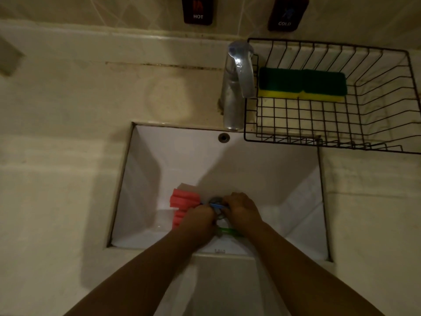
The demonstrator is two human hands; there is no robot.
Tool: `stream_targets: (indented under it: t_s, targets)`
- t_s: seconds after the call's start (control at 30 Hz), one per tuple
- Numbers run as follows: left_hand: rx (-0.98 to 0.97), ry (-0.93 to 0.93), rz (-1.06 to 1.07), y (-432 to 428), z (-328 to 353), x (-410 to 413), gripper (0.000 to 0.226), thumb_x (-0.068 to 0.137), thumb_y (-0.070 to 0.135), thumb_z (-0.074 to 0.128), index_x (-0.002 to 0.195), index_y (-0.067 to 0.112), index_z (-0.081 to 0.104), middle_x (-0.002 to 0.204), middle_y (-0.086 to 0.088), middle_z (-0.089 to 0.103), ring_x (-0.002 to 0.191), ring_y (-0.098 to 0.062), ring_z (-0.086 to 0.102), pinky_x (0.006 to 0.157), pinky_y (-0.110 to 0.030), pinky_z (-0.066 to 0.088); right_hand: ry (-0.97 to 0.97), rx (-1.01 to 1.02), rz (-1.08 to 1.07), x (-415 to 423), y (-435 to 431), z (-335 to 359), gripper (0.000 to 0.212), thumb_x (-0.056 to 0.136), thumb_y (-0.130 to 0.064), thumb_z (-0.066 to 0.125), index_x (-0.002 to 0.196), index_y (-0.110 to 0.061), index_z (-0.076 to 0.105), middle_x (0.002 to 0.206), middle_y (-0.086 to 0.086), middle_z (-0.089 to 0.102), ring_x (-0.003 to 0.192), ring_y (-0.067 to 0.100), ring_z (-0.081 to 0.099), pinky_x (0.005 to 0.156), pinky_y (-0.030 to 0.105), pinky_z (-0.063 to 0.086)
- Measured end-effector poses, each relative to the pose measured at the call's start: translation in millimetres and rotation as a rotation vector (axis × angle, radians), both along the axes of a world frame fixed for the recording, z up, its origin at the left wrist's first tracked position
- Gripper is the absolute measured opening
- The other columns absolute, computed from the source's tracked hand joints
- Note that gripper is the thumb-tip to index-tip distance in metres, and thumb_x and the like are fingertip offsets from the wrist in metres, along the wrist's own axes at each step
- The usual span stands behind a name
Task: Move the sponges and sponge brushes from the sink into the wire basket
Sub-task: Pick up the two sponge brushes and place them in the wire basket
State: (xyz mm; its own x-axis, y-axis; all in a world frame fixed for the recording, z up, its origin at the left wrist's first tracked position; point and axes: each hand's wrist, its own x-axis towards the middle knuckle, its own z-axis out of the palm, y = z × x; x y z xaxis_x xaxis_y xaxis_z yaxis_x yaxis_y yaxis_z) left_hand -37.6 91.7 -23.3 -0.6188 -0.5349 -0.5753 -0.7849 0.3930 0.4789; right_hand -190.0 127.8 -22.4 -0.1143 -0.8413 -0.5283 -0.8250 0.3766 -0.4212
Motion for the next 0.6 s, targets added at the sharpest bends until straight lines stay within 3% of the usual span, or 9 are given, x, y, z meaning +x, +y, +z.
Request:
stream_targets:
  t_s: [0.2, 0.43, 0.6]
  targets:
    - [-0.035, 0.009, -0.018, 0, 4, -1, 0.031, 0.088, 0.027, 0.066, 0.117, 0.015, 0.065, 0.119, -0.008, 0.066, 0.108, -0.027, 0.062, 0.097, -0.038, 0.049, 0.018, 0.028, -0.02, 2, -3, 0, 0.021, 0.091, -0.025, 0.056, 0.105, -0.016, 0.069, 0.11, 0.013, 0.064, 0.104, 0.031, 0.055, 0.088, 0.038, 0.046]
    - [-0.018, -0.082, -0.084, -2, 17, 0, 0.018, 0.092, 0.027, 0.059, 0.094, 0.012, 0.069, 0.098, -0.007, 0.07, 0.09, -0.022, 0.065, 0.086, -0.037, 0.054, -0.093, -0.013, -0.1, -2, 1, 9, 0.013, 0.089, -0.017, 0.056, 0.096, -0.013, 0.067, 0.102, 0.015, 0.059, 0.093, 0.032, 0.057, 0.078, 0.034, 0.045]
    - [-0.065, -0.009, -0.119, -2, 29, 3, 0.017, 0.092, 0.022, 0.056, 0.099, 0.012, 0.068, 0.103, -0.009, 0.069, 0.097, -0.024, 0.063, 0.094, -0.038, 0.048, -0.046, -0.088, -0.097, -11, 8, 22, 0.017, 0.09, -0.014, 0.056, 0.103, -0.014, 0.066, 0.104, 0.012, 0.059, 0.094, 0.029, 0.056, 0.079, 0.032, 0.042]
